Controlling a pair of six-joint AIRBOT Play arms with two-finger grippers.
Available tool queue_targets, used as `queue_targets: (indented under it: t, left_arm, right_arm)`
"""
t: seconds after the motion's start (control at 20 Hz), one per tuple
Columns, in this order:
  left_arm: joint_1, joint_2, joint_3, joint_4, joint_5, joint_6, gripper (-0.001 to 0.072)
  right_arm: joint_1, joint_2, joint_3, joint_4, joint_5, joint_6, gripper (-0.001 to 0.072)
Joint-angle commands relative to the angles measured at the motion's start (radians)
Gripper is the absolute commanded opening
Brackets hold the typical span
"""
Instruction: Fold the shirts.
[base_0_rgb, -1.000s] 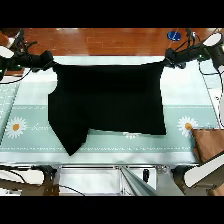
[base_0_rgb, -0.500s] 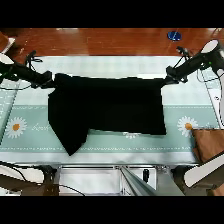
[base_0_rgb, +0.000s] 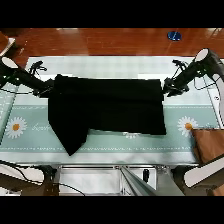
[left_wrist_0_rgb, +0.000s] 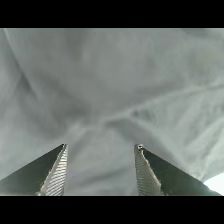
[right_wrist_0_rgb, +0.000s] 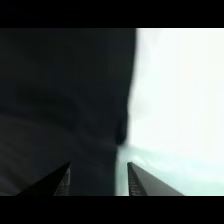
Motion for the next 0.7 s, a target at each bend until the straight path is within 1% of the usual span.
queue_targets:
  t: [0.0, 0.1, 0.2, 0.25, 0.35, 0.4, 0.5, 0.55, 0.65]
  left_arm:
    - [0.031, 0.109, -0.057, 0.054, -0.034, -0.014, 0.0509]
    - [0.092, 0.235, -0.218, 0.092, 0.008, 0.002, 0.0509]
    - [0.200, 0.391, -0.472, 0.090, 0.109, 0.017, 0.0509]
    - [0.261, 0.461, -0.587, 0.072, 0.151, 0.034, 0.0509]
    - [0.401, 0.580, -0.782, -0.039, 0.187, 0.105, 0.0509]
    - [0.467, 0.623, -0.856, -0.072, 0.203, 0.114, 0.0508]
    - [0.548, 0.673, -0.957, -0.145, 0.235, 0.106, 0.0508]
    - [0.555, 0.675, -0.983, -0.158, 0.229, 0.106, 0.0508]
    - [0.524, 0.666, -1.012, -0.157, 0.216, 0.124, 0.0508]
  right_arm:
    - [-0.023, 0.138, -0.039, -0.119, -0.016, 0.043, 0.0415]
    - [-0.074, 0.290, -0.173, -0.112, -0.136, 0.062, 0.0415]
    - [-0.137, 0.454, -0.388, -0.074, -0.254, 0.061, 0.0415]
    - [-0.169, 0.538, -0.515, -0.024, -0.316, 0.050, 0.0415]
    - [-0.225, 0.676, -0.735, 0.111, -0.413, -0.008, 0.0415]
    - [-0.246, 0.724, -0.818, 0.169, -0.437, -0.033, 0.0415]
    - [-0.258, 0.776, -0.923, 0.248, -0.447, -0.068, 0.0415]
    - [-0.257, 0.785, -0.951, 0.277, -0.446, -0.087, 0.0414]
    - [-0.257, 0.787, -0.983, 0.328, -0.439, -0.121, 0.0414]
